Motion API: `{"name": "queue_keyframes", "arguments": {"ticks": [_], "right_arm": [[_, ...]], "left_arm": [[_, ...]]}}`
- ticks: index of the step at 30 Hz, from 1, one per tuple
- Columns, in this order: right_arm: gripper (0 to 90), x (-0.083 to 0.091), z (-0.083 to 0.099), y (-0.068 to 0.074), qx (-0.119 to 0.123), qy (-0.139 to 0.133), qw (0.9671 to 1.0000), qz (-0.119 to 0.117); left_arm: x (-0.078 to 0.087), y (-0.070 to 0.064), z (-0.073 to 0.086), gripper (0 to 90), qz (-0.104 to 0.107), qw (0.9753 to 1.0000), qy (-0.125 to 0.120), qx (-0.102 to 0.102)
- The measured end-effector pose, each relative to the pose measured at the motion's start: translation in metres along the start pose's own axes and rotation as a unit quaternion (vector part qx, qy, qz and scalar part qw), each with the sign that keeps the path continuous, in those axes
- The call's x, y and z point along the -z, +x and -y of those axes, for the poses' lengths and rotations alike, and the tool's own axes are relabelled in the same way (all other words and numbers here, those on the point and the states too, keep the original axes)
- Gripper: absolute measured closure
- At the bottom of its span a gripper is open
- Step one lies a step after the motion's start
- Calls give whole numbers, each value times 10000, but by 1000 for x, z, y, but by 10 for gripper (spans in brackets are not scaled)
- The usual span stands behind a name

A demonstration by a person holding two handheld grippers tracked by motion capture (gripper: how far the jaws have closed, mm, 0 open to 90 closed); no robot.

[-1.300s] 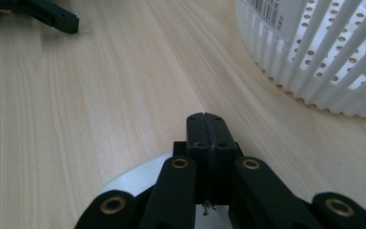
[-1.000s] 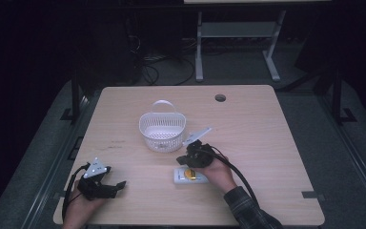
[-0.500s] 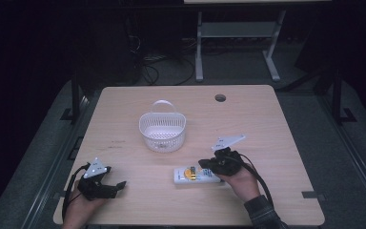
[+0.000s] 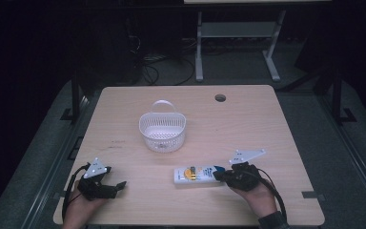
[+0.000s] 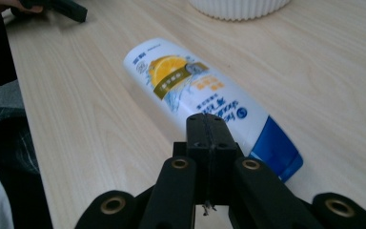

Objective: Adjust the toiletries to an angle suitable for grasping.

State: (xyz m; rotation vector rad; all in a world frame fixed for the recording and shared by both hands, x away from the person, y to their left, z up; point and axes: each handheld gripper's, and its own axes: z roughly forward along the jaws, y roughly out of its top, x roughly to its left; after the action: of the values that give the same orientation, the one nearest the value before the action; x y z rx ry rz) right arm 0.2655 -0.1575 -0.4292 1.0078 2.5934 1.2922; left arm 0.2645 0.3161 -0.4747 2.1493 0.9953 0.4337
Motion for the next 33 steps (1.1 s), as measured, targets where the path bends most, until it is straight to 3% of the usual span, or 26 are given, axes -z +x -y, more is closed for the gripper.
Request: {"name": "queue_keyframes", "arguments": {"ticks": [13,28,33], "right_arm": [[894,0,25,3,-188,256,9995,58],[894,-7,21,-22,-273,341,9982,399],[894,-9,12,-30,-235,239,9982,488]], "left_arm": [[0,0,0,134,-1,10000,15,-31],[0,0,0,135,1,10000,8,-21],[0,0,0,134,3,10000,21,-23]]}}
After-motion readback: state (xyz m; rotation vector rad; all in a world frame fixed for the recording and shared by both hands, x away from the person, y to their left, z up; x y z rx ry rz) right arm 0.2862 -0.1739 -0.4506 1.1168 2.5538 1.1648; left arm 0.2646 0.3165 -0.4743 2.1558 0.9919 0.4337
